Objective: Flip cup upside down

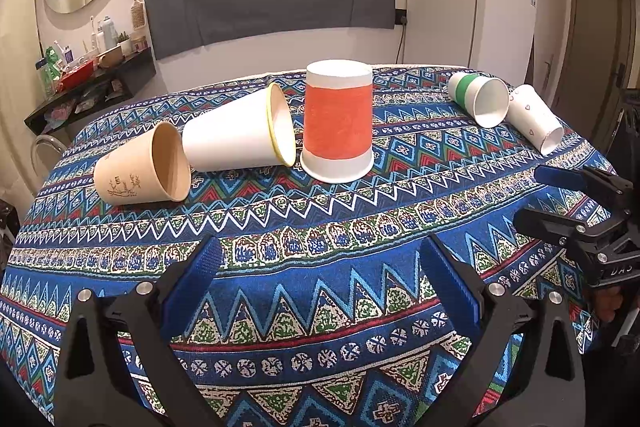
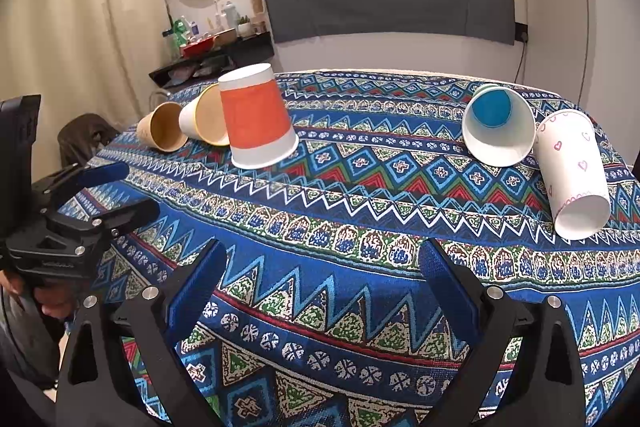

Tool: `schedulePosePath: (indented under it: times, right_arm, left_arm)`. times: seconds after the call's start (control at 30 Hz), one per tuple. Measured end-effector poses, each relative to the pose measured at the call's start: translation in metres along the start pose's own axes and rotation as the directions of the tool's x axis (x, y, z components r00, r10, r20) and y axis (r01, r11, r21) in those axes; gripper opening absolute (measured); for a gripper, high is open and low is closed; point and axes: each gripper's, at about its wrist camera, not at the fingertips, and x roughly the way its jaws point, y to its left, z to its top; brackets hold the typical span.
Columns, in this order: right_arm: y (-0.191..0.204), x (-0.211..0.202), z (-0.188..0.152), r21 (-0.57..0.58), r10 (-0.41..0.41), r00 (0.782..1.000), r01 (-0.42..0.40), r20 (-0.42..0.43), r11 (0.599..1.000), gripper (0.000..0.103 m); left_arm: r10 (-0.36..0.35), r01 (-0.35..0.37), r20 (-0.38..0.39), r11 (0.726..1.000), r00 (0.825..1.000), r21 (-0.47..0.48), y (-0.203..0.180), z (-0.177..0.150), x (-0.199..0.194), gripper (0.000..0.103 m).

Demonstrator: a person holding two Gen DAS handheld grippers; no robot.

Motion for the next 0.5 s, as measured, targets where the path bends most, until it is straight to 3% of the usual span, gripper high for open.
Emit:
schedulePosePath:
  times: [0.5]
  right_arm:
    - [0.0026, -0.0002, -0.0010, -0.016, -0.008, 1.000, 0.008, 0.003, 1.000, 0.093]
  left_arm:
    - [0.028, -0.028, 0.008, 1.000, 1.000, 0.006, -0.0012, -0.0007, -0.0016, 0.097]
